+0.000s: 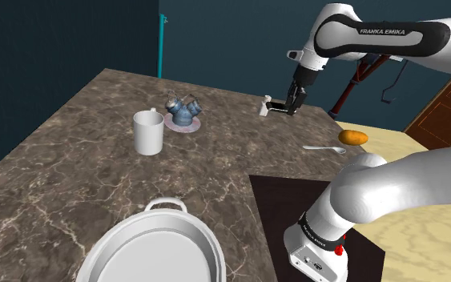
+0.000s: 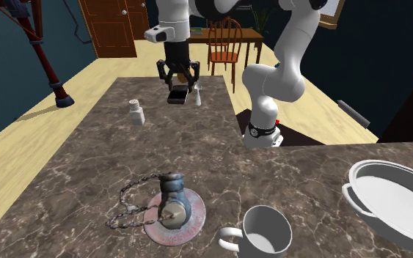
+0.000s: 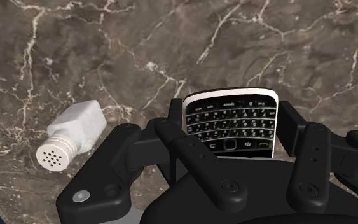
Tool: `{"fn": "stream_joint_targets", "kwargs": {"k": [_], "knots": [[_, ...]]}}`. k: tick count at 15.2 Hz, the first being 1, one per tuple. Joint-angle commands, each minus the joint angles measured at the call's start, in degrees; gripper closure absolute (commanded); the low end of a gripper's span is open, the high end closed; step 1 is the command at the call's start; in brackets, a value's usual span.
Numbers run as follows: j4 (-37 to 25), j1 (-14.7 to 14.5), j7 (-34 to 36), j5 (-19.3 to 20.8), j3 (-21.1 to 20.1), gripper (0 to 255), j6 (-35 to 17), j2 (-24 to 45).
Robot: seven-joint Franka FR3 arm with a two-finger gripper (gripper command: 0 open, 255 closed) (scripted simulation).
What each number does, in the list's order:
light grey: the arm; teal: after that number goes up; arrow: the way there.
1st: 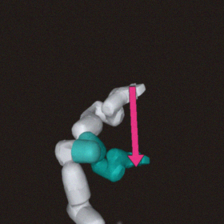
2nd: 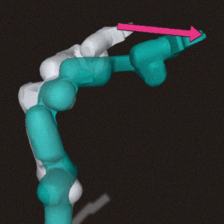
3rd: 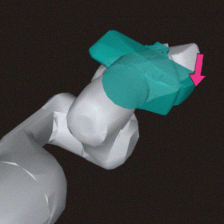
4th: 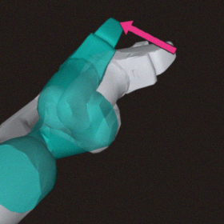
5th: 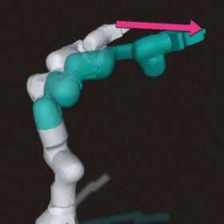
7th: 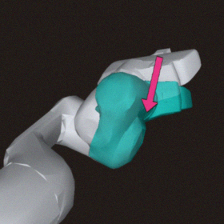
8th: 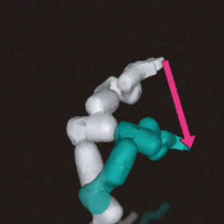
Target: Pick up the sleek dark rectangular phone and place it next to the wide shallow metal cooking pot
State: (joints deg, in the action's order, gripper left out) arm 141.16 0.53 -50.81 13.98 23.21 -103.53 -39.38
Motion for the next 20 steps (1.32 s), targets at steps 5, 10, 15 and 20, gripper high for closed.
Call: {"fn": "stream_joint_targets", "kwargs": {"k": [5, 10, 15, 20], "knots": [[3.7, -2.7, 8.4, -4.1, -7.7, 255, 0.9, -3.6], [5.3, -5.8, 15.6, -8.5, -14.2, 255, 0.9, -4.8], [5.2, -9.3, 22.6, -13.1, -20.6, 255, 0.2, -3.9], [3.4, -12.7, 29.6, -17.2, -26.8, 255, -1.0, -1.0]]}}
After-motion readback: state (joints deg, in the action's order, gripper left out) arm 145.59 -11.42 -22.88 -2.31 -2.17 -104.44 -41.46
